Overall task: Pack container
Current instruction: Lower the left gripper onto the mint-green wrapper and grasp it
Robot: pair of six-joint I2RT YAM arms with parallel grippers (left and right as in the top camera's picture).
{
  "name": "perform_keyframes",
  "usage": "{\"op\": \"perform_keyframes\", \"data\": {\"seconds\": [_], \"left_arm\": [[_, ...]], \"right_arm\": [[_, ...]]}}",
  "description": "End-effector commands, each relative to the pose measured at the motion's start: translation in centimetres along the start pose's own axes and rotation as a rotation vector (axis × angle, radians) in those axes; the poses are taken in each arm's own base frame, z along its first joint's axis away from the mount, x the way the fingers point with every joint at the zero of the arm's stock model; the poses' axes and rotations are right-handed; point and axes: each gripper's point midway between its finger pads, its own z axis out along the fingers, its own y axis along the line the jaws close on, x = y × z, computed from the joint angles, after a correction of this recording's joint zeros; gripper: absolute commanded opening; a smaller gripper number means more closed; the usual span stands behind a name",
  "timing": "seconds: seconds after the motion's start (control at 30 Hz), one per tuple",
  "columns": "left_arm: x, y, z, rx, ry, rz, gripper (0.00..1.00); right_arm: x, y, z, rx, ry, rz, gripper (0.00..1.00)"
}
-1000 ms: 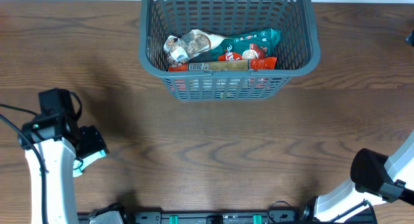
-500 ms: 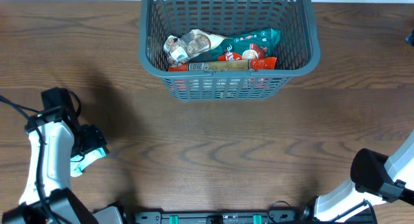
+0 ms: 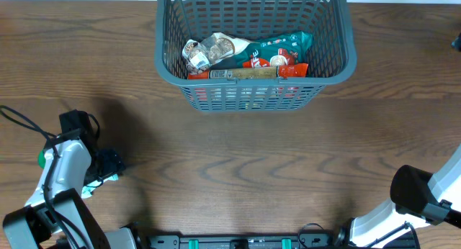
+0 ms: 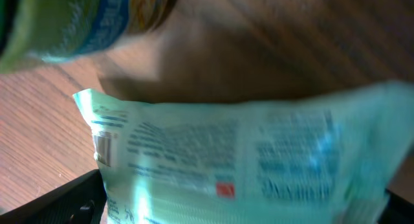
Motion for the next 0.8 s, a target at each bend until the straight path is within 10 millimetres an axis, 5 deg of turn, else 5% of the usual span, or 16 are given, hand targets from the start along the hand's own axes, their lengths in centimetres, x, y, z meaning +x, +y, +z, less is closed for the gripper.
{"op": "perform_keyframes", "data": {"seconds": [0.0, 0.17, 0.2, 0.23, 0.3, 0.37, 0.4, 0.77], "left_arm": [[1.5, -0.5, 1.7, 0.017, 0.041, -0.005, 0.98], [1.5, -1.3, 2.0, 0.061, 0.031, -0.017, 0.99], [1.4, -1.4, 2.0, 0.07, 0.028, -0.018, 0.92], [1.3, -1.5, 2.0, 0.07, 0.025, -0.018, 0.66], [1.2, -1.5, 2.0, 0.071, 0.022, -0.02, 0.52], [1.2, -1.5, 2.0, 0.071, 0.02, -0.02, 0.12], [1.2, -1.5, 2.0, 0.071, 0.02, -0.02, 0.06], [1.1, -3.1, 1.7, 0.164, 0.023, -0.021, 0.06]], "right_arm": [[0.0, -0.7, 0.0, 0.013, -0.001, 0.029, 0.99], [0.0, -0.7, 0.0, 0.013, -0.001, 0.029, 0.99], [0.0, -0.7, 0.0, 0.013, -0.001, 0.029, 0.99], [0.0, -0.7, 0.0, 0.013, -0.001, 0.029, 0.99], [0.0, -0.7, 0.0, 0.013, -0.001, 0.029, 0.99], [0.0, -0.7, 0.0, 0.013, -0.001, 0.029, 0.99], [0.0, -0.7, 0.0, 0.013, -0.001, 0.029, 0.99], [-0.1, -0.7, 0.0, 0.013, -0.002, 0.029, 0.99]]}}
